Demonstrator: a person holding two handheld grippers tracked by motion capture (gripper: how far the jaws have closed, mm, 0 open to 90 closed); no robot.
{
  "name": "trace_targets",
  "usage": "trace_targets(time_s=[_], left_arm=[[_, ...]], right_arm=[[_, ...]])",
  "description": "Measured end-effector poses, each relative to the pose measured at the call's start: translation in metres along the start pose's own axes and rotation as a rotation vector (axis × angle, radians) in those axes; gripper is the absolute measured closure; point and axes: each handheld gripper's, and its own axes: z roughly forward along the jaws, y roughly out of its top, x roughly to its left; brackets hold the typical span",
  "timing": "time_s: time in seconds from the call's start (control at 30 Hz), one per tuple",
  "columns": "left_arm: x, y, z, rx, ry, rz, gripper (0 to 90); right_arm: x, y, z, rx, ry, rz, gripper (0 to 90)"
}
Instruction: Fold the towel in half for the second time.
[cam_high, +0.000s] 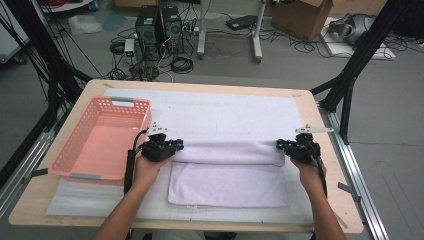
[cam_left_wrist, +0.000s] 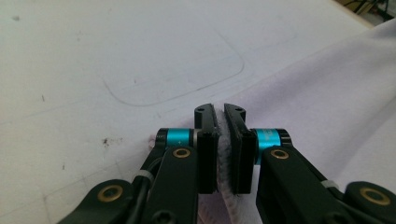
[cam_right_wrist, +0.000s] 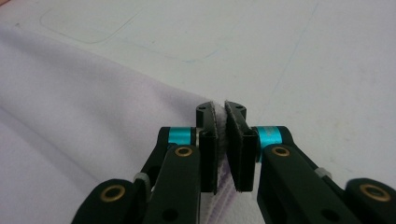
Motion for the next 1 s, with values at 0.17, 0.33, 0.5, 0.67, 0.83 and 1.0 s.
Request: trace_targets(time_s=[0.17, 0.33, 0.5, 0.67, 0.83, 1.0], left_arm=[[-0.005, -0.015, -0.017, -0.039, -0.051, 0.027, 83.5], [-0.01, -0.027, -0.027, -0.053, -0.073, 0.027, 82.6], [-0.02, -0.038, -0.034, -0.059, -0.066, 0.042, 82.2], [-0.027, -0.048, -0.044, -0.057, -0.063, 0.059, 81.7], [-0.034, -0.056, -0.053, -0.055, -0.064, 0.069, 81.7], [-0.042, -0.064, -0.062, -0.049, -0.069, 0.074, 81.6]], right_arm=[[0.012, -0.02, -0.023, -0.087, 0.002, -0.012, 82.5], [0.017, -0.045, -0.036, -0.123, 0.013, -0.004, 82.4], [0.026, -0.057, -0.044, -0.112, 0.011, 0.001, 82.4], [0.036, -0.066, -0.055, -0.108, 0.0, -0.018, 82.4], [0.046, -0.078, -0.069, -0.096, -0.005, -0.015, 82.5], [0.053, -0.09, -0.081, -0.078, -0.011, -0.023, 82.4]])
